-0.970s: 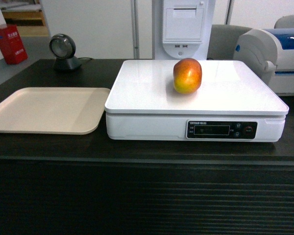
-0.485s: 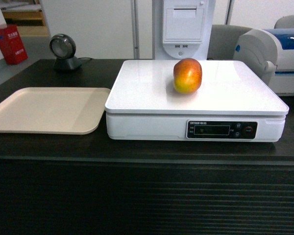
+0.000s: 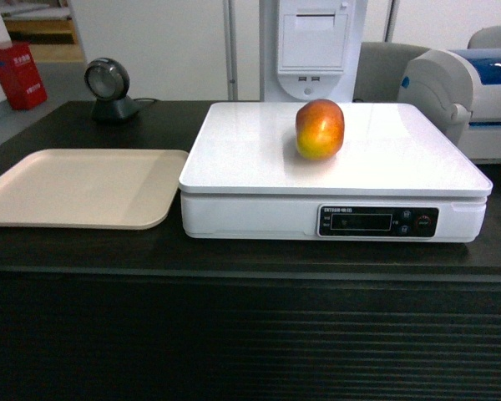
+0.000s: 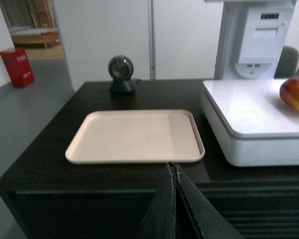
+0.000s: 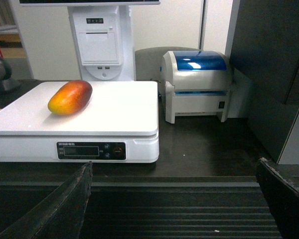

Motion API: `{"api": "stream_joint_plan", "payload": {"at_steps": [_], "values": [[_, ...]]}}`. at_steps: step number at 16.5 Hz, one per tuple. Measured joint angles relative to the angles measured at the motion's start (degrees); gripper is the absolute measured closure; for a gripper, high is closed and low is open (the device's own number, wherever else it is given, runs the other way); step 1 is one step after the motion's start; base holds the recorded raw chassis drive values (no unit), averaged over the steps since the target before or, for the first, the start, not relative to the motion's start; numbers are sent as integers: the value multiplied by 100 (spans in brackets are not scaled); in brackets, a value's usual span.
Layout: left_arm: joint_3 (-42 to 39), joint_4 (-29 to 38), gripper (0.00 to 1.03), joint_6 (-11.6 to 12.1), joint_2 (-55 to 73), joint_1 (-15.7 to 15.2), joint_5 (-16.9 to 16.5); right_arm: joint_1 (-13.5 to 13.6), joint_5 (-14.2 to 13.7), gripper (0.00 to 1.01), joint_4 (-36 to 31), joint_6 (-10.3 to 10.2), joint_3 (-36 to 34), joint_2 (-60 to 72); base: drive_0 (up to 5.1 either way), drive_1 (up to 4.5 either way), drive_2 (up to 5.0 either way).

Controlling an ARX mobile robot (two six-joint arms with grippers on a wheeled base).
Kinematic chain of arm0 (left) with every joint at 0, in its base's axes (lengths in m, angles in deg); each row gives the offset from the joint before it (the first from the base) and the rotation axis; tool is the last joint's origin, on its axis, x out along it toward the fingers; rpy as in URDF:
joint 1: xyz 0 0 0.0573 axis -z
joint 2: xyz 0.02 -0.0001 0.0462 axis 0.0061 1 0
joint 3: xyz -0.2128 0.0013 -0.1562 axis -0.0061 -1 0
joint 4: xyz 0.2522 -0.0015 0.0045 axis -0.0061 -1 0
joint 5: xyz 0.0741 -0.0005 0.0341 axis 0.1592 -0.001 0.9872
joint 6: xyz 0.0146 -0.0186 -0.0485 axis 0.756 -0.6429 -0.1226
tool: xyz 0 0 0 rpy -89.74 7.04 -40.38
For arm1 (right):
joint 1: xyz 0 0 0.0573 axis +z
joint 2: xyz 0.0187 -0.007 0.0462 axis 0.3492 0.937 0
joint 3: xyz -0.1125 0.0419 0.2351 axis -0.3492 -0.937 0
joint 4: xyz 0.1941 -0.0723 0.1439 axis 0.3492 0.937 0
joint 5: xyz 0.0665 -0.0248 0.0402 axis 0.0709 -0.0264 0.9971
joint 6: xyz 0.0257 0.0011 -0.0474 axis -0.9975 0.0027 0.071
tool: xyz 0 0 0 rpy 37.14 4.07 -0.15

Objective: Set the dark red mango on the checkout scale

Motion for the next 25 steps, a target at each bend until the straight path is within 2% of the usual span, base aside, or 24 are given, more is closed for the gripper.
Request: {"api": "stream_joint_plan", "payload": {"at_steps": [11,13,15,16,17,25], "values": [[0,-597,101,-2,-634,0,2,0,0,3,0,-2,0,0,0,0,0],[0,-1657,101,0,-1631,0,-2,0,-2,3,-4,0,0,0,0,0,0],[2,-1646,101,-2,-1631,0,-2,0,0,3,0,0,0,0,0,0,0],[2,-1646,81,-13,-1631,0,0,0,0,3,0,0,0,0,0,0,0],[2,-1646,74,-11,-1631,0,0,0,0,3,0,-2,0,0,0,0,0],[2,-1646,45,-11,-1631,0,0,0,0,3,0,0,0,0,0,0,0]]}}
